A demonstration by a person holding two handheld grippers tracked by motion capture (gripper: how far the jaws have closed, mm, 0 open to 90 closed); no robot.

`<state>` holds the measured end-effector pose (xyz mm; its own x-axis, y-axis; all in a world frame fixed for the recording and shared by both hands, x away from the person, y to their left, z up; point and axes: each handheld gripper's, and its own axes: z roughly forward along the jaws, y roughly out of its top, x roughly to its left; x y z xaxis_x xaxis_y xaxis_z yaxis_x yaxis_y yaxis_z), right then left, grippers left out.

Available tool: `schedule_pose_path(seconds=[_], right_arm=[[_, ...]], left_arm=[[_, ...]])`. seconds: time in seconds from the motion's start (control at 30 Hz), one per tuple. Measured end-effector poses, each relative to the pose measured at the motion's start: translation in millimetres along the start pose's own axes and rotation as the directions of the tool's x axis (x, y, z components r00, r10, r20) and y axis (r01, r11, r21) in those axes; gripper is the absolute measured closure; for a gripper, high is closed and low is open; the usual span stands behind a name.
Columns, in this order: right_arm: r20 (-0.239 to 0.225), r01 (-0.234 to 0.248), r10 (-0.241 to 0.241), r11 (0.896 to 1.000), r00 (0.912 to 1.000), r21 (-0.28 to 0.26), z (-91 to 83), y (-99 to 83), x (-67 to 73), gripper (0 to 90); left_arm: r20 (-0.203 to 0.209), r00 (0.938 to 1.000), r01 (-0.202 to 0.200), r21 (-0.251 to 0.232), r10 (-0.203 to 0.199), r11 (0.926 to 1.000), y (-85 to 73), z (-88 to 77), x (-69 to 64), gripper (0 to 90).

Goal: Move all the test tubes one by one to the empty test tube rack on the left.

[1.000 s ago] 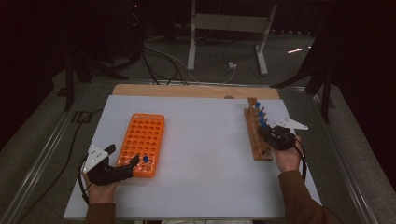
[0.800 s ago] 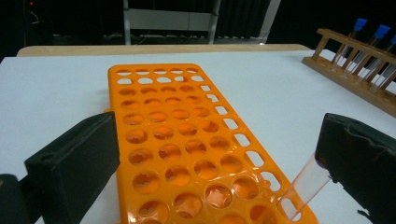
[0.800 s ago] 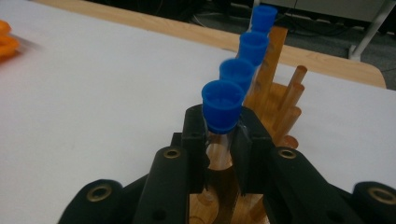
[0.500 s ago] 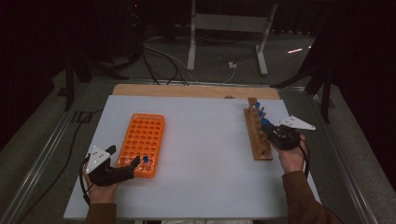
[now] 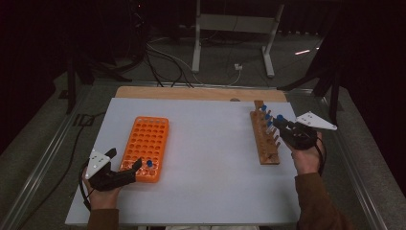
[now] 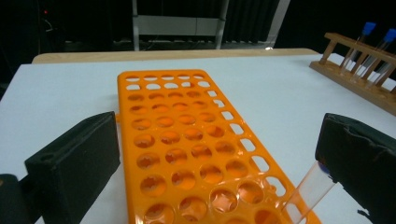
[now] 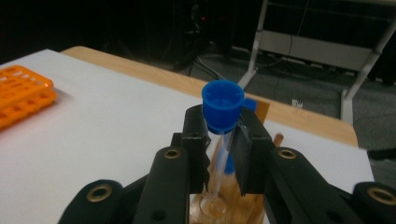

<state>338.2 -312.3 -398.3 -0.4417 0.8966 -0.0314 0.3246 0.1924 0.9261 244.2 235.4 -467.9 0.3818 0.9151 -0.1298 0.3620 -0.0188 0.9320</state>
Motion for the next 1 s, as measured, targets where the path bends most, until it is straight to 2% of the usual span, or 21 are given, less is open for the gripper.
schedule_pose_path(seconds=[0.13, 0.27, 0.47, 0.7, 0.8, 0.93, 1.0], right_arm=[[-0.023, 0.011, -0.011, 1.0, 0.9997, -0.015, 0.3, 8.3, 7.7, 76.8], [-0.067, 0.018, -0.019, 1.0, 0.9976, -0.015, 6.2, 11.3, 18.7, 76.8], [-0.121, 0.033, -0.032, 0.999, 0.9921, 0.004, 16.6, 12.0, 36.9, 76.7], [-0.204, 0.033, -0.03, 0.999, 0.9784, 0.011, 26.7, 15.0, 58.3, 76.7], [-0.228, 0.047, -0.041, 0.999, 0.9728, 0.022, 32.4, 15.8, 69.6, 76.7], [-0.262, 0.064, -0.054, 0.998, 0.9636, 0.027, 38.6, 18.3, 84.1, 76.7], [-0.282, 0.067, -0.057, 0.997, 0.9578, 0.026, 40.7, 20.3, 90.5, 76.8]], left_arm=[[0.003, 1.0, -0.001, -0.02, 0.001, 0.9998, 7.6, -2.1, -4.6, 1.0], [0.0, 0.9994, -0.036, -0.027, 0.036, 0.999, 15.6, -3.3, -13.5, 1.4], [0.029, 0.9976, -0.062, -0.046, 0.063, 0.997, 32.4, -1.4, -27.6, 1.4], [0.105, 0.9911, -0.077, -0.046, 0.081, 0.996, 49.0, 13.6, -47.4, 1.3], [0.125, 0.9875, -0.092, -0.038, 0.096, 0.995, 53.4, 22.8, -58.4, 1.4], [0.131, 0.9828, -0.129, -0.02, 0.13, 0.9915, 59.7, 34.0, -76.7, 3.1], [0.146, 0.9785, -0.144, -0.022, 0.146, 0.9893, 63.0, 38.0, -86.7, 3.5]])
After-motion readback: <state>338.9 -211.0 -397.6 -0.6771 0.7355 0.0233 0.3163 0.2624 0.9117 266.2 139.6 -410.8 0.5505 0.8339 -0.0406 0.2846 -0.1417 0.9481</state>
